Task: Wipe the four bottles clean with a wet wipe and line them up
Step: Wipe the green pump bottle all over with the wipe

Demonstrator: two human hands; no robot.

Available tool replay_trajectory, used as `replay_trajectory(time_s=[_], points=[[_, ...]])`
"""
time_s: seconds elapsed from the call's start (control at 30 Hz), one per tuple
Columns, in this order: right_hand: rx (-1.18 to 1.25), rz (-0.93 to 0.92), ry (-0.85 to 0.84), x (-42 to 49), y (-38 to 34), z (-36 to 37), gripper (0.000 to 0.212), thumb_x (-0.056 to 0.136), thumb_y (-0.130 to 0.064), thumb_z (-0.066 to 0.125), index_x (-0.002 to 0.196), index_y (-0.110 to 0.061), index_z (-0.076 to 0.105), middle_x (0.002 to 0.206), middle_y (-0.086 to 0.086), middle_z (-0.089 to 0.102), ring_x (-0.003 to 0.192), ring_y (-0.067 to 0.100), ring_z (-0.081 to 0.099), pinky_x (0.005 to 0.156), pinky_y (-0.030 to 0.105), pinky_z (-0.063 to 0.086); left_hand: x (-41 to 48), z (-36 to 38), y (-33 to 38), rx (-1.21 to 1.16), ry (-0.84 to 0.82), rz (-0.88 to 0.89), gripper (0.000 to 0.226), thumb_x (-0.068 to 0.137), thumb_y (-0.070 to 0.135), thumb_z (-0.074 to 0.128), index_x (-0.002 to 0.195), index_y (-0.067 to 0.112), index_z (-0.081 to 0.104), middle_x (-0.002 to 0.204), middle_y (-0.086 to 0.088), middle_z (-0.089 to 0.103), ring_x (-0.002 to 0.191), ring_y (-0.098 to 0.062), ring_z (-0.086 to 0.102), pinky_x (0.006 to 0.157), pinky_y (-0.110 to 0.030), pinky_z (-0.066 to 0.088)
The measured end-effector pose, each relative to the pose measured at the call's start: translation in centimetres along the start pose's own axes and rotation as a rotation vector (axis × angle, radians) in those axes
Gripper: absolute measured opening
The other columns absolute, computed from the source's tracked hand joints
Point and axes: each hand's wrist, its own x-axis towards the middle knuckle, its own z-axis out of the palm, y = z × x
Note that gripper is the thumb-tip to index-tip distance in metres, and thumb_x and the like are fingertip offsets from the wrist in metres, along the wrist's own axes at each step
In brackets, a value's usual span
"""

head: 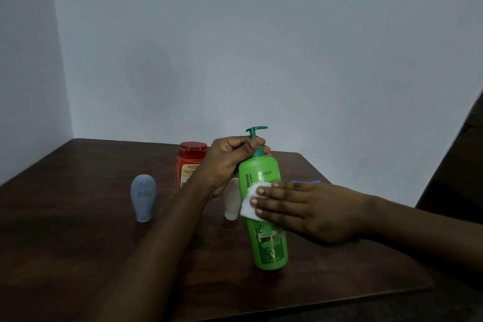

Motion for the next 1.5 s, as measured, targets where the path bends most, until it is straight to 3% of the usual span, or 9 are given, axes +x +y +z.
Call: replay_trajectory(time_s=[0.2, 0.43, 0.63, 0.83, 1.0, 1.1, 1.23, 1.5], points=[[0.008, 0.234, 0.069, 0.5, 1.2, -1.3, 0.054, 0.105, -0.021, 0.04, 0.156, -0.005, 0.028, 0.164, 0.013, 0.023, 0.154, 0.029, 0.015, 0.121, 0.045, 0.027, 0.0, 0.3, 0.2, 0.023, -0.007, 0.007, 0.022, 0.085, 0.025, 0.073, 0.097, 0.009, 0.083, 0.104, -0.018, 0.079, 0.095, -0.028, 0.074, 0.089, -0.039, 0.061], [-0.017, 0.006, 0.05, 1.0, -3.5, 1.1, 0.05, 0.105, -0.016, 0.036, 0.151, 0.001, 0.035, 0.16, 0.02, 0.031, 0.151, 0.035, 0.025, 0.118, 0.047, 0.031, -0.1, 0.7, 0.2, 0.001, 0.001, 0.008, 0.021, 0.082, 0.023, 0.076, 0.096, 0.009, 0.083, 0.101, -0.02, 0.078, 0.094, -0.03, 0.076, 0.092, -0.043, 0.062], [-0.044, 0.341, 0.119, 2.3, 0.3, -1.2, 0.055, 0.102, -0.021, 0.042, 0.153, -0.002, 0.034, 0.16, 0.019, 0.031, 0.151, 0.035, 0.024, 0.121, 0.048, 0.028, -0.1, 0.8, 0.3, 0.007, -0.007, 0.025, 0.025, 0.077, 0.027, 0.079, 0.091, 0.008, 0.083, 0.097, -0.015, 0.079, 0.089, -0.025, 0.073, 0.083, -0.033, 0.062], [0.184, 0.629, 0.229, 2.3, -2.9, -0.2, 0.054, 0.104, -0.026, 0.043, 0.152, -0.002, 0.036, 0.161, 0.017, 0.03, 0.152, 0.029, 0.024, 0.12, 0.045, 0.03, 0.2, 0.7, -0.2, -0.018, -0.005, 0.011, 0.021, 0.084, 0.022, 0.071, 0.096, 0.009, 0.083, 0.101, -0.012, 0.08, 0.092, -0.02, 0.076, 0.085, -0.03, 0.063], [0.787, 0.878, 0.416, 2.0, -4.8, 0.0, 0.053, 0.104, -0.022, 0.044, 0.155, -0.017, 0.033, 0.165, -0.005, 0.023, 0.151, 0.005, 0.021, 0.122, 0.028, 0.024, 0.4, 0.2, -0.5, -0.022, 0.008, 0.007, 0.027, 0.087, 0.022, 0.071, 0.105, 0.003, 0.077, 0.104, -0.017, 0.079, 0.096, -0.025, 0.076, 0.091, -0.037, 0.063], [1.021, 0.932, 0.49, 1.5, -5.9, 0.0, 0.049, 0.105, -0.014, 0.046, 0.153, -0.02, 0.039, 0.161, -0.011, 0.031, 0.149, 0.004, 0.027, 0.121, 0.022, 0.024, 0.3, 0.2, -0.7, -0.038, 0.017, 0.012, 0.03, 0.088, 0.02, 0.069, 0.108, -0.002, 0.073, 0.101, -0.016, 0.079, 0.093, -0.027, 0.077, 0.086, -0.037, 0.063], [1.092, 0.969, 0.487, 0.7, -7.5, 0.7, 0.047, 0.104, -0.012, 0.047, 0.151, -0.022, 0.042, 0.16, -0.014, 0.034, 0.149, 0.003, 0.028, 0.12, 0.019, 0.024, 0.4, 0.3, -0.9, -0.02, 0.047, 0.01, 0.032, 0.085, 0.021, 0.071, 0.108, -0.001, 0.074, 0.1, -0.016, 0.079, 0.093, -0.028, 0.077, 0.088, -0.038, 0.064], [0.914, 0.988, 0.431, -0.8, -14.3, 2.7, 0.051, 0.103, -0.028, 0.047, 0.153, -0.026, 0.038, 0.163, -0.013, 0.027, 0.149, 0.005, 0.028, 0.119, 0.021, 0.027, 0.6, 0.0, -1.2, -0.003, 0.061, 0.002, 0.021, 0.096, 0.016, 0.066, 0.107, 0.0, 0.074, 0.101, -0.016, 0.078, 0.094, -0.029, 0.075, 0.091, -0.04, 0.062]])
